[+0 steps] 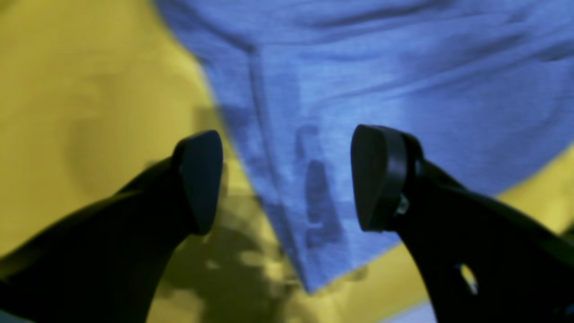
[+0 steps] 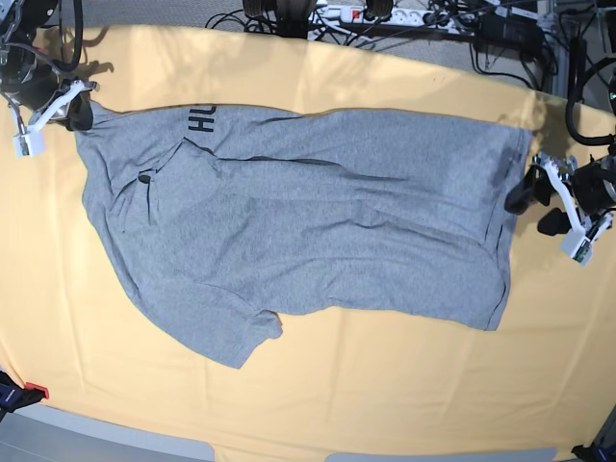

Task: Layout the t-shirt on the table in an organized manner, then fold the t-shirt properly
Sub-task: 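Regrasp the shoulder corner with the left gripper, holding with the right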

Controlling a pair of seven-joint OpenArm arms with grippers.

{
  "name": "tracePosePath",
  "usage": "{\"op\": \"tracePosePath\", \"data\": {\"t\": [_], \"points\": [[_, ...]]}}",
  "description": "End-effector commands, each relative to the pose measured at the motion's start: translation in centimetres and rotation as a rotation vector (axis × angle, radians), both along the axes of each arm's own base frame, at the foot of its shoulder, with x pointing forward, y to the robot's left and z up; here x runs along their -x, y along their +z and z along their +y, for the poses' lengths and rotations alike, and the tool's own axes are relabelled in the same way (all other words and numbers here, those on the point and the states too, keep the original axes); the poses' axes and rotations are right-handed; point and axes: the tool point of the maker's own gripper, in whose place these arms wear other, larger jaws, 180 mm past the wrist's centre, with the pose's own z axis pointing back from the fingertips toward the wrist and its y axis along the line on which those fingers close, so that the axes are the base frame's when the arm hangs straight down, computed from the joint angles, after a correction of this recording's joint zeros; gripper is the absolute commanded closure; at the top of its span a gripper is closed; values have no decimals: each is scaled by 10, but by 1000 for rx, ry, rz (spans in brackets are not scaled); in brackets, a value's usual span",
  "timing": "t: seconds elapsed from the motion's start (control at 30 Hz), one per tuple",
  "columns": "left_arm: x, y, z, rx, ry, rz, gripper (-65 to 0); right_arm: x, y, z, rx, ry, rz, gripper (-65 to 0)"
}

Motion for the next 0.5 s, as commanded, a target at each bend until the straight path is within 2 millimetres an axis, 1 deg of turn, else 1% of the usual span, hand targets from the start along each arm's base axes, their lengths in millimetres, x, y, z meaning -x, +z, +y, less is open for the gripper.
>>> {"op": "tracePosePath", "data": {"t": [0.0, 0.03, 0.1, 0.2, 0.33, 0.47], "points": [[-9, 27, 4, 31, 7, -68, -449, 1, 5, -6, 25, 18, 11, 0], [-9, 35, 6, 59, 16, -79, -449, 2, 6, -5, 13, 25, 17, 0], [-7, 47, 20, 62, 52, -93, -449, 3, 7, -2, -12, 36, 24, 0], [5, 53, 41, 61, 119, -101, -449, 2, 9, 2, -37, 41, 14, 0], [31, 42, 64, 90, 235, -87, -449, 0, 11, 4, -47, 41, 6, 0], [63, 18, 74, 137, 342, -43, -449, 1, 10, 4, -46, 42, 9, 0]]}}
